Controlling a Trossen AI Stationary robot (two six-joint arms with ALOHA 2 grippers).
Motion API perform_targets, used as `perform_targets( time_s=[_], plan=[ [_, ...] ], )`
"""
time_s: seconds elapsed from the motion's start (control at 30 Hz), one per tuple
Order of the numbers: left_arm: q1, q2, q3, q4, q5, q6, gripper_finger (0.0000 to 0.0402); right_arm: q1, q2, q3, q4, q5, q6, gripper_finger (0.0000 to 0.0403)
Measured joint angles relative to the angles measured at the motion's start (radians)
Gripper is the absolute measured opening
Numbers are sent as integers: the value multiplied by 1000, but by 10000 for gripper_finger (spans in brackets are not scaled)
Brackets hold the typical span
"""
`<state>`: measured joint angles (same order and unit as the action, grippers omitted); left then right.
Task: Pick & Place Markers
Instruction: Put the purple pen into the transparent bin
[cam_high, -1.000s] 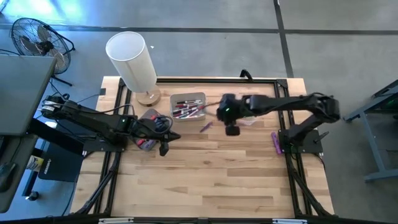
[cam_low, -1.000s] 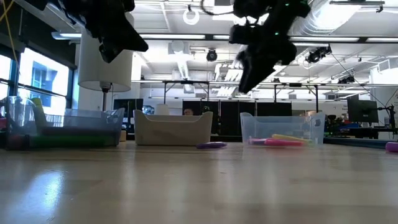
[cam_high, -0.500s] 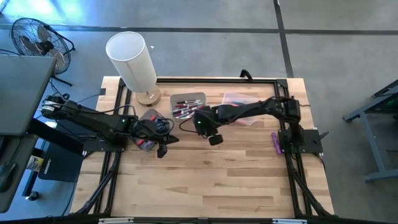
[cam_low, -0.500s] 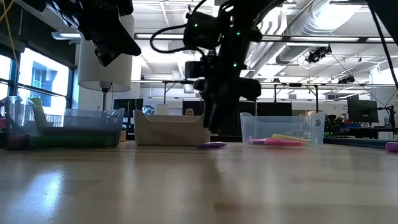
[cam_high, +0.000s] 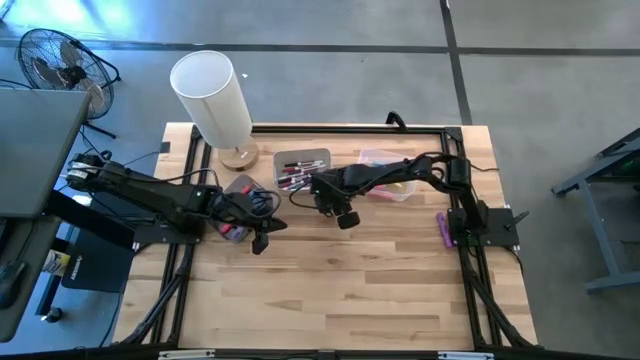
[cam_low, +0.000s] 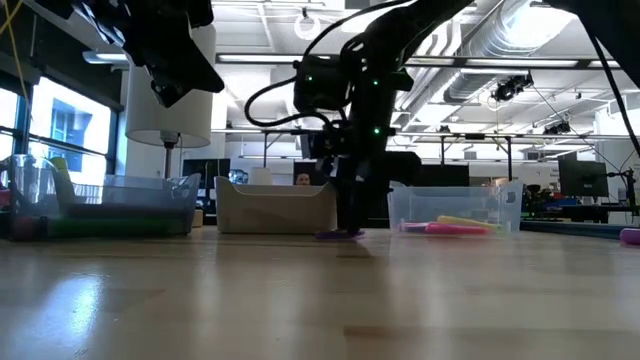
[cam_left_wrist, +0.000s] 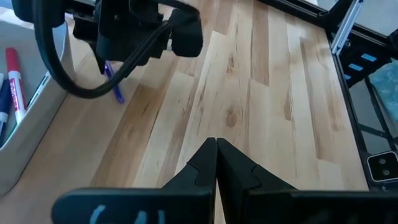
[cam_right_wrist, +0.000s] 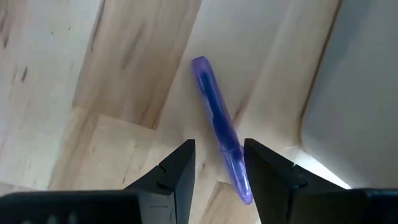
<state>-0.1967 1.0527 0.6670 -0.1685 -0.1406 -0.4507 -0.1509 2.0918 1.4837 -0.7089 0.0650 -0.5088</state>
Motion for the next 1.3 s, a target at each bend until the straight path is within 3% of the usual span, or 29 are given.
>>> perform_targets(
  time_s=[0.37, 0.67, 0.8, 1.0, 1.3],
  plan=[
    [0, 0, 0, -16, -1, 0, 1, 18, -7, -57, 7, -13, 12, 94],
    [0, 0, 0, -17, -1, 0, 1, 93, -9, -101, 15, 8, 190, 48],
    [0, 0, 0, -18, -2, 0, 1, 130, -11, -104, -12, -65, 288, 34],
    [0, 0, 0, -18, -3, 2, 1, 135, -8, -106, -11, -320, 478, 33],
    [0, 0, 0, -17, -3, 27, 1, 153, -124, -115, 70, -326, 685, 27]
  ],
)
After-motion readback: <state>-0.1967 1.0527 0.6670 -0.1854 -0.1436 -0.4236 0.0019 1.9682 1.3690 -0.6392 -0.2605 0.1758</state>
